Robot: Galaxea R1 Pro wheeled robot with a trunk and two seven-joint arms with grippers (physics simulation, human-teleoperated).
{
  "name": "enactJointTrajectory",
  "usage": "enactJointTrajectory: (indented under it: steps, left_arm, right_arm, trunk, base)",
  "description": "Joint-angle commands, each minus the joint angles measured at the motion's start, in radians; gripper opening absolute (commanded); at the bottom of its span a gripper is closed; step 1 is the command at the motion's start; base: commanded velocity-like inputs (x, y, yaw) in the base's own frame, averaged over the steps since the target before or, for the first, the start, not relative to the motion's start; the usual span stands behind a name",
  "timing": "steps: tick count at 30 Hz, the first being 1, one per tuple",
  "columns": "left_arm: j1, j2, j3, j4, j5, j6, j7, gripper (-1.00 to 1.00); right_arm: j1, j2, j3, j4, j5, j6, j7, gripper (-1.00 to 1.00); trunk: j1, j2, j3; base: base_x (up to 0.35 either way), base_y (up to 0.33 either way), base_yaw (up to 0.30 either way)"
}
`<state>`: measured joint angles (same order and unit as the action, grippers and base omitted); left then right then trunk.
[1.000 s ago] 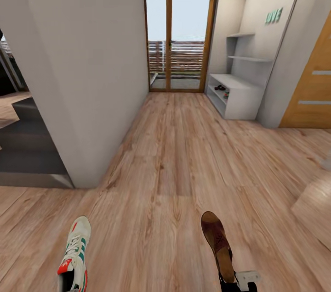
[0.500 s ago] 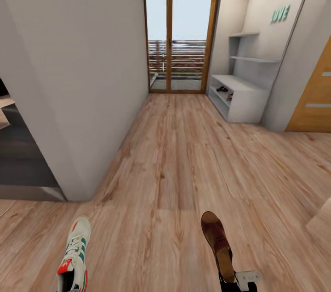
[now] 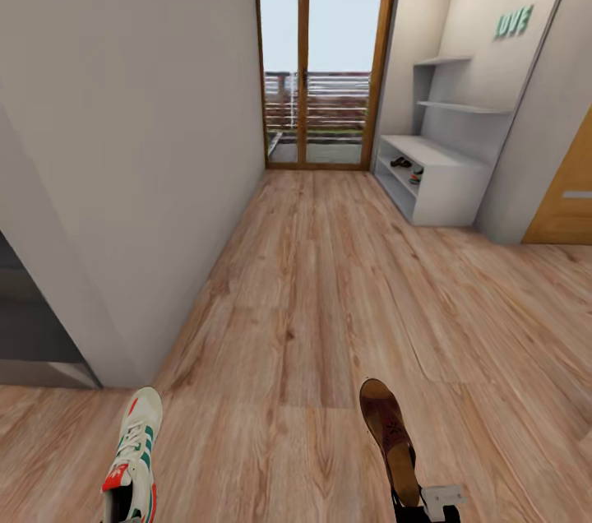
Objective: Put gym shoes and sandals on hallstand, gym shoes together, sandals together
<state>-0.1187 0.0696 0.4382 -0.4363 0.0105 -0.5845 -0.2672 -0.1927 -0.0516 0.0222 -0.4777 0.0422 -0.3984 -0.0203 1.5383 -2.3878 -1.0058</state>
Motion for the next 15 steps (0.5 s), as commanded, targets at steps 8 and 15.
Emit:
enactJointTrajectory:
  steps: [8, 15]
  left_arm:
    - [-0.001, -0.001, 0.007, 0.001, 0.002, -0.001, -0.01, -1.0]
    - [-0.001, -0.001, 0.007, 0.001, 0.001, -0.001, -0.01, -1.0]
  right_arm:
    - [-0.001, -0.001, 0.002, 0.0, 0.001, -0.002, -0.001, -1.0]
    - [-0.001, -0.001, 0.002, 0.0, 0.001, -0.002, -0.002, -1.0]
  trunk:
    - [0.0, 0.0, -0.001]
    - [0.0, 0.0, -0.001]
  base:
    - [0.339, 0.0, 0.0]
    - [0.339, 0.0, 0.0]
